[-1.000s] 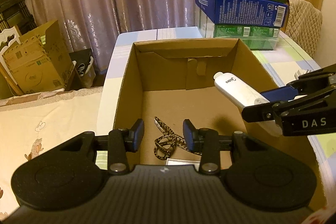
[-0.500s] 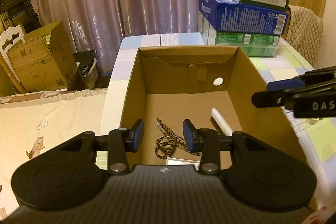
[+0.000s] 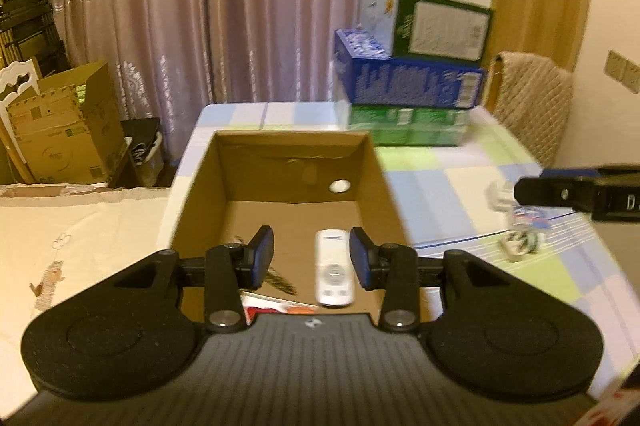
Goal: Organize rigid objects
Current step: 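Open the right gripper to drop the white remote into the box, then move both grippers back over the table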
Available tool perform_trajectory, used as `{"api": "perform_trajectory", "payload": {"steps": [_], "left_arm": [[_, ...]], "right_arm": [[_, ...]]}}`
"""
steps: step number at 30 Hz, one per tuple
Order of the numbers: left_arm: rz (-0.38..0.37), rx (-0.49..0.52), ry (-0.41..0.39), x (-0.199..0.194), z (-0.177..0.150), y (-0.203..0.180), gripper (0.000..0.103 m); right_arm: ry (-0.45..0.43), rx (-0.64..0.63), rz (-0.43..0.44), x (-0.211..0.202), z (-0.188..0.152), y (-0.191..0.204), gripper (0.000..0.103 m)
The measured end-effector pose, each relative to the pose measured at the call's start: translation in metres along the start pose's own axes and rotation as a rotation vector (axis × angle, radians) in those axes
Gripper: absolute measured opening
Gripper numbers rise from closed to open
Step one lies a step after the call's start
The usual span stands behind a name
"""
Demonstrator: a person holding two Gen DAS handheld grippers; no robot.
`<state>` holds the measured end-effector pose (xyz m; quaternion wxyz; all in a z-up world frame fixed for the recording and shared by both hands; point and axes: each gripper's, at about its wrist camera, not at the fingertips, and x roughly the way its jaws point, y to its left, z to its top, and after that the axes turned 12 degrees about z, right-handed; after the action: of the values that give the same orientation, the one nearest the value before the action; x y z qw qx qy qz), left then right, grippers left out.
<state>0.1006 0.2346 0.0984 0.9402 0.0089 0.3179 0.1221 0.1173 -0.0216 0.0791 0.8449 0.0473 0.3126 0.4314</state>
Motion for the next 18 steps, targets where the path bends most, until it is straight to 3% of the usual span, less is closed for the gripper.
{"api": "perform_trajectory", "payload": {"steps": [8,18], "left_arm": [[-0.075,-0.023,-0.017,-0.049,-0.014,-0.039,0.043],[-0.159,0.011,-0.021,-0.082,-0.033,-0.094,0.073]], "right_arm": [[-0.018,0.057,-0.126,-0.086,-0.047,-0.022,0.070],[-0.047,0.188,-0.251,-0.165,-0.097,-0.052,0.072]]}}
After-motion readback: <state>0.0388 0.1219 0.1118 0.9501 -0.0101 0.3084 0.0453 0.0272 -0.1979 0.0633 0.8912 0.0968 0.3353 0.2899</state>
